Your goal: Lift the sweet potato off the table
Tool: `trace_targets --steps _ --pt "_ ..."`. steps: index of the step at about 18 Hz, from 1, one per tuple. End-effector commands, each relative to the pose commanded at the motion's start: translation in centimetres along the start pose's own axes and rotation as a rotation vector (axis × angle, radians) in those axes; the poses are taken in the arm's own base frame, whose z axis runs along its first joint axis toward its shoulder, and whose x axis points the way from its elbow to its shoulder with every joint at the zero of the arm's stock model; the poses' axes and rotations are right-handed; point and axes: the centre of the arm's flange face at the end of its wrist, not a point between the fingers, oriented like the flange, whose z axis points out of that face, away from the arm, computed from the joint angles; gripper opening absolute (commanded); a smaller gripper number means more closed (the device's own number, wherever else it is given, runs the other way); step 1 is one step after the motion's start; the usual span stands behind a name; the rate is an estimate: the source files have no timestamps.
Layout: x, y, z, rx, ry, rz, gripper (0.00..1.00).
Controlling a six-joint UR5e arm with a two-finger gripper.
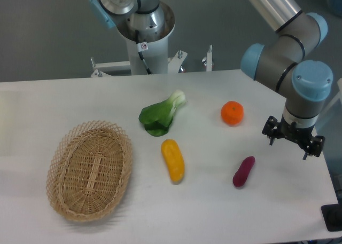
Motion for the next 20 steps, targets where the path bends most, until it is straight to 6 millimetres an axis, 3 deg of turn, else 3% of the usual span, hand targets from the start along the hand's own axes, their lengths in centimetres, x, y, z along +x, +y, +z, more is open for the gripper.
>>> trace_targets --steps 3,10,17,20 --pt "2.4 0.5 1.1 -0.008 0.034 0.001 1.00" --pt "8.6 -0.1 0.8 0.014 0.060 0.011 1.00" --pt "6.1 -4.4 5.1 0.038 -0.001 -0.077 1.00" --pt "5.7 -5.1 6.7 0.034 0.013 -0.099 1.00"
